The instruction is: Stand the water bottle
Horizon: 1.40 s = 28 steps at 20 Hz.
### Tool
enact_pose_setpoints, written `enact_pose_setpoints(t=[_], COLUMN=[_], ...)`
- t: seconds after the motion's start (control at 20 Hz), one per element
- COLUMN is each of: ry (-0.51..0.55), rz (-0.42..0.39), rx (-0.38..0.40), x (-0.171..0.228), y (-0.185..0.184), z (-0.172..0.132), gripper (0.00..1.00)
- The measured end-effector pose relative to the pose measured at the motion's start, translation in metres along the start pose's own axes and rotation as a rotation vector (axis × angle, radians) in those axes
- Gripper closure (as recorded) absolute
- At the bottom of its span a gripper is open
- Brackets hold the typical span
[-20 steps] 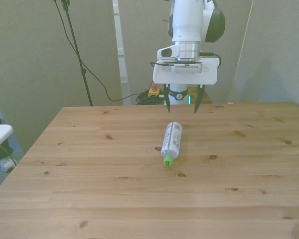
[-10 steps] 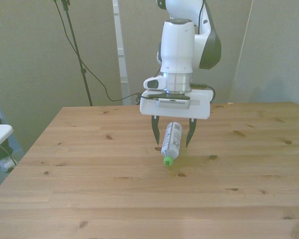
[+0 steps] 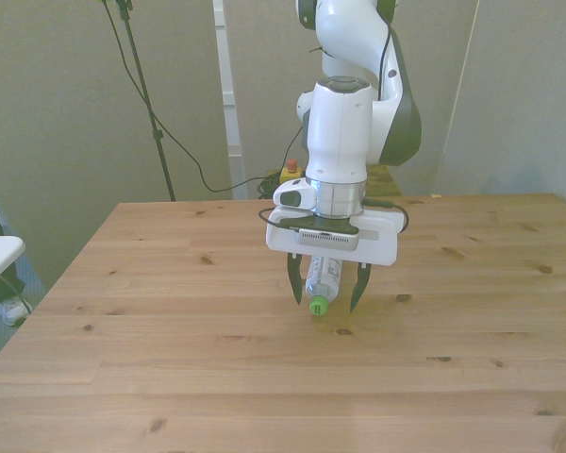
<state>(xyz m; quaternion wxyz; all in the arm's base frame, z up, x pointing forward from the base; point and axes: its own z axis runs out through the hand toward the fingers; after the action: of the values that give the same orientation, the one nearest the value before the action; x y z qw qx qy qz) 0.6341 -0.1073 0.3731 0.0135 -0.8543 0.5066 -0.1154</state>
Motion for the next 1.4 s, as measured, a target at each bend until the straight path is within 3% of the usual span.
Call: enact_pose_setpoints(t=[0.1,0.15,0.5,1.4], ry=[-0.003,-0.005,-0.013,-0.010], rz=[0.001,0.001,0.004,0.012], rx=[-0.009,-0.013,-0.034,-0.037], x=[0.000,0.000,0.001,0.005], y=[0.001,0.002,0.006,0.009], z=[0.006,0.008,0.022,0.023], gripper=[0.00,1.00,1.00,1.00])
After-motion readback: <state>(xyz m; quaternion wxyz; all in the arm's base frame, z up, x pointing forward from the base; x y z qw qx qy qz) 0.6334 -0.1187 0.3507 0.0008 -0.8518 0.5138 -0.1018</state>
